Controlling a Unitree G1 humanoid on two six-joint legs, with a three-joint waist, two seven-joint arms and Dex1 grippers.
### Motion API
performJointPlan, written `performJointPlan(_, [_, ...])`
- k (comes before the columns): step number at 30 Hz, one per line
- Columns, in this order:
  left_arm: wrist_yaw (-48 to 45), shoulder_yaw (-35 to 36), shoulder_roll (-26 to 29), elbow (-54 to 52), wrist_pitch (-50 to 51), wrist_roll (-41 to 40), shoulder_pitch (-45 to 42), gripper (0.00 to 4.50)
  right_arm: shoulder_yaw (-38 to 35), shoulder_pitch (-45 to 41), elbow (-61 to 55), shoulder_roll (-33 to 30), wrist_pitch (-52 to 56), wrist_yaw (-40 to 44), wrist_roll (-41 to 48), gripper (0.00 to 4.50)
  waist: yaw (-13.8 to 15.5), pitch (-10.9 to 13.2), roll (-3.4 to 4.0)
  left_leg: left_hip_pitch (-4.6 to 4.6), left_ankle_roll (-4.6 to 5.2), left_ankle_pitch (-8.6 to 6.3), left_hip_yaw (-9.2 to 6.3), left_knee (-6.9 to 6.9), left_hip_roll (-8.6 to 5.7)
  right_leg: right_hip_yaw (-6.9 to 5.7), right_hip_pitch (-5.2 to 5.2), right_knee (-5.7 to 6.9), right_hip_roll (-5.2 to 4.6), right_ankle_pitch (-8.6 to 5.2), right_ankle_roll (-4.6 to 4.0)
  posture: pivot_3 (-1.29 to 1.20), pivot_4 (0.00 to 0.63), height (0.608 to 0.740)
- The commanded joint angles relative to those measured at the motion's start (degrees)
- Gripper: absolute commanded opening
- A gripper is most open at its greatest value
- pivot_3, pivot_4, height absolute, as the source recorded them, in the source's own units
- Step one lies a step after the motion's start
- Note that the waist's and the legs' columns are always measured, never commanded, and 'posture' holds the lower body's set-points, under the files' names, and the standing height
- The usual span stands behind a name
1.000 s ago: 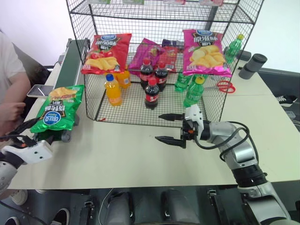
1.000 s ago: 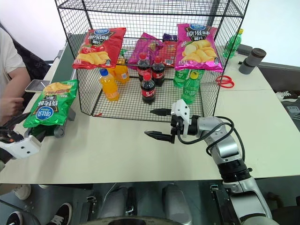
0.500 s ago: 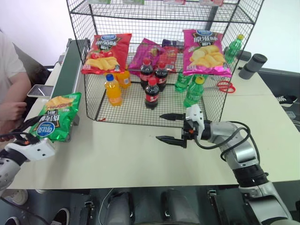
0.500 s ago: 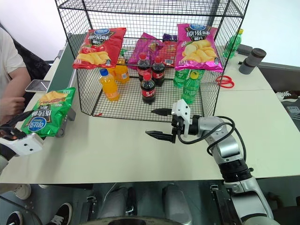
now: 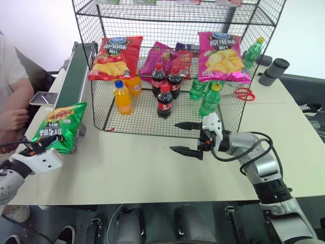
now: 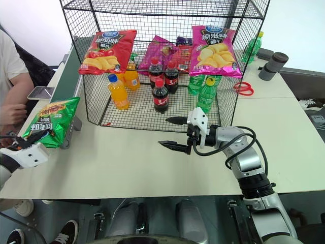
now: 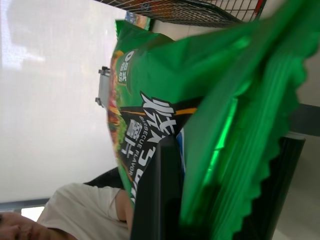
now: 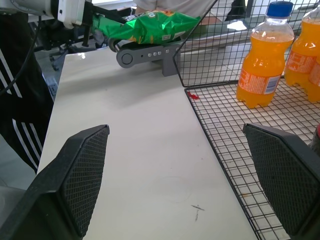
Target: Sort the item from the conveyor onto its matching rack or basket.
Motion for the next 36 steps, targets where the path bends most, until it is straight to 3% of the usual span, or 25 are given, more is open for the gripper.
performJointPlan(1, [-3.3, 2.8, 1.1, -4.6, -0.4, -7.2, 0.7, 0.05, -1.3, -0.1, -1.4, -0.3, -1.5, -0.1, 0.0, 4.50, 0.0, 0.0, 0.00, 0.00, 0.00, 0.00, 0.00, 0.00, 0.00, 0.00, 0.00, 0.00, 0.00, 0.00, 0.00, 0.00, 0.150, 0.740])
performJointPlan(3, [-7.0, 3.8, 1.1, -7.2, 0.1, -13.5, 1.4, 0.05, -1.3, -0.2, -1.1, -0.3, -1.8, -0.1, -0.1, 4.50, 0.0, 0.0, 0.00, -0.01, 0.00, 0.00, -0.01, 0.00, 0.01, 0.00, 0.00, 0.00, -0.01, 0.00, 0.00, 0.00, 0.150, 0.740])
performJointPlan(6, [-17.0, 5.5, 0.9, -13.7, 4.4, -30.4, 3.5, 0.05, -1.5, -0.2, -0.4, -0.5, -2.4, 0.0, -0.5, 4.50, -0.1, 0.0, 0.00, -0.01, 0.00, 0.00, -0.01, 0.01, 0.03, 0.01, 0.00, 0.01, -0.09, 0.00, 0.00, 0.00, 0.150, 0.740])
performJointPlan(13, [-42.6, 16.6, 2.8, -33.7, 35.4, -70.4, 19.6, 0.05, -3.2, 0.3, -0.4, -2.7, -1.6, 2.3, 1.4, 4.50, -0.2, 0.0, 0.01, 0.02, -0.03, 0.02, 0.00, 0.02, 0.06, 0.04, 0.01, 0.00, 0.00, 0.00, 0.00, 0.00, 0.150, 0.740])
performJointPlan(16, [-46.5, 21.2, 4.1, -39.5, 48.5, -82.5, 23.1, 0.05, -4.2, 1.5, -2.8, -4.8, 1.0, 5.2, 4.3, 4.50, 0.1, 0.0, 0.03, 0.08, -0.03, 0.02, -0.05, 0.09, 0.05, 0.04, 0.11, 0.02, 0.10, -0.01, 0.00, 0.00, 0.150, 0.740])
performJointPlan(20, [-44.9, 18.9, 4.5, -43.4, 60.3, -96.5, 17.5, 0.05, -5.6, 4.8, -8.1, -9.3, 9.2, 9.7, 11.3, 4.50, 1.1, 0.1, 0.09, 0.42, -0.03, 0.01, -0.27, 0.27, 0.01, -0.07, 0.61, -0.01, 0.11, -0.05, -0.06, 0.00, 0.150, 0.740])
performJointPlan(24, [-44.5, 14.4, 3.4, -44.6, 68.2, -104.4, 10.9, 0.05, -7.6, 5.5, -13.1, -10.2, 19.0, 8.7, 20.2, 4.50, 1.1, 0.1, 0.10, 0.48, -0.02, 0.00, -0.27, 0.33, 0.00, -0.01, 0.67, -0.02, 0.16, -0.12, -0.23, 0.00, 0.150, 0.740])
performJointPlan(28, [-44.4, 5.5, 1.9, -40.4, 78.3, -115.0, 1.3, 0.05, -11.1, 4.9, -15.4, -10.9, 28.5, 7.3, 29.9, 4.50, 1.4, 0.1, 0.10, 0.46, -0.02, 0.00, -0.35, 0.36, 0.00, 0.01, 0.68, 0.01, 0.26, -0.11, -0.19, 0.00, 0.150, 0.740])
performJointPlan(36, [-49.3, -5.3, -3.5, -37.1, 87.4, -110.5, -7.4, 0.05, -15.4, 4.4, -19.0, -13.0, 40.4, 4.9, 43.4, 4.50, 1.5, 0.1, 0.09, 0.40, 0.00, -0.01, -0.37, 0.37, -0.03, 0.08, 0.64, -0.03, 0.35, -0.08, -0.15, 0.00, 0.150, 0.740])
